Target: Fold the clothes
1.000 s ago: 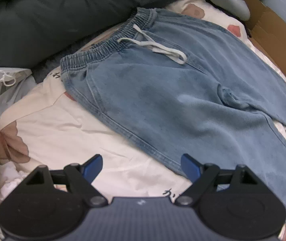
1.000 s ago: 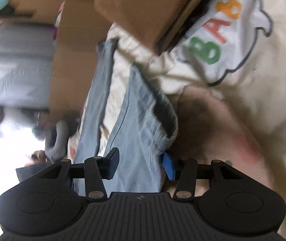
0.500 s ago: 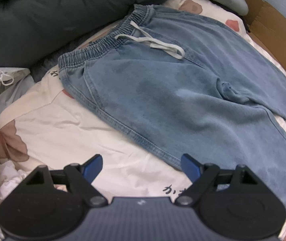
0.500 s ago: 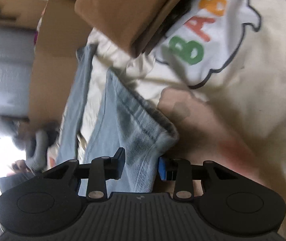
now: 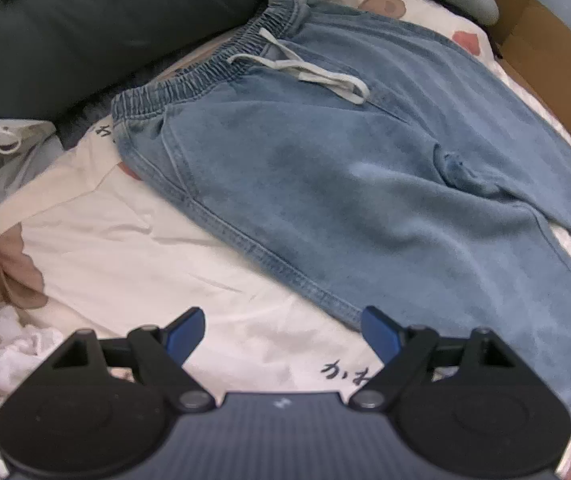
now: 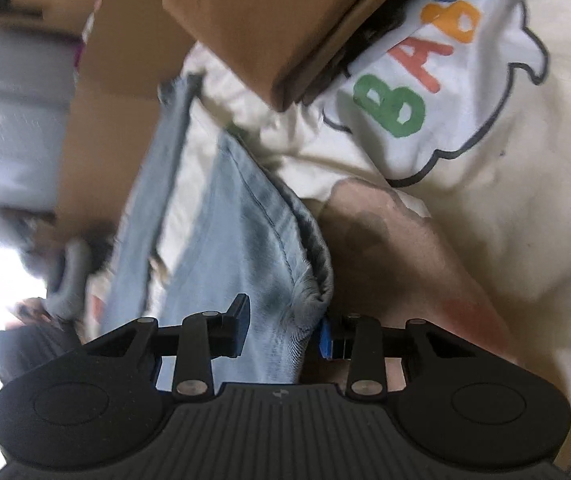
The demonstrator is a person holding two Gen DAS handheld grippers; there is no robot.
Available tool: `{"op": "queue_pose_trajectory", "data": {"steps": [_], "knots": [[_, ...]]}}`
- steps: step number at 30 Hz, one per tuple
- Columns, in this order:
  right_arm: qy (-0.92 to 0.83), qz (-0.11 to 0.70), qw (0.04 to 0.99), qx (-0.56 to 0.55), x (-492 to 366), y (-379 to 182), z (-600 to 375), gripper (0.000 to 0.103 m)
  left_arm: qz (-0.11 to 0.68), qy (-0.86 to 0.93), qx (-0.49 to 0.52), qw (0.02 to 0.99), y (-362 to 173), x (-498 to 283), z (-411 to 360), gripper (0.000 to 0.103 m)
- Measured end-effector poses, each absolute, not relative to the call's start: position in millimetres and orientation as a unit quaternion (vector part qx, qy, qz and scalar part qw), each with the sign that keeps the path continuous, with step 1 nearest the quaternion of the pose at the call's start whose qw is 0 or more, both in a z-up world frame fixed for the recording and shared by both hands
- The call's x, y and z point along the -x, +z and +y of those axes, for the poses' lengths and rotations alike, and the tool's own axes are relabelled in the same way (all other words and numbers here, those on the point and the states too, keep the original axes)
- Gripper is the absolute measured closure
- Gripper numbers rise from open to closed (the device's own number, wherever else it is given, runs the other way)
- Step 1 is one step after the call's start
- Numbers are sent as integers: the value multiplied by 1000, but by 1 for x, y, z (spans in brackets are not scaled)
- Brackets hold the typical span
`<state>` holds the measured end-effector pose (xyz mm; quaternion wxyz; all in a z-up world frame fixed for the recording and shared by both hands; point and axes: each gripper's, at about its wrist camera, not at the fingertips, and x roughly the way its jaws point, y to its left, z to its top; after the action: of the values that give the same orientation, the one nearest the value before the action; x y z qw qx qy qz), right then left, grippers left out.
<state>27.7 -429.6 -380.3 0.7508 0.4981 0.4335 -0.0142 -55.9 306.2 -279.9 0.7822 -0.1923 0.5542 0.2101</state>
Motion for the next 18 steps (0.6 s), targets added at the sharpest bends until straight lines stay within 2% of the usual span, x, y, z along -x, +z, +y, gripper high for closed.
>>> {"op": "queue_pose_trajectory", "data": {"steps": [1, 4, 11, 13, 18], "knots": [[-14, 442, 753, -486, -31, -380, -428, 96, 551, 213, 197, 783, -281, 56, 307, 17], [-17, 458, 763, -456, -33, -372, -426, 97, 540, 221, 215, 783, -286, 55, 313, 26], [-21, 477, 780, -404, -33, -345, -424, 97, 505, 254, 284, 775, -307, 57, 335, 33], [-26, 486, 782, -390, -34, -337, -422, 97, 495, 264, 305, 769, -313, 58, 343, 40], [-34, 502, 785, -361, -35, -314, -415, 97, 469, 298, 352, 753, -330, 62, 365, 44]]}}
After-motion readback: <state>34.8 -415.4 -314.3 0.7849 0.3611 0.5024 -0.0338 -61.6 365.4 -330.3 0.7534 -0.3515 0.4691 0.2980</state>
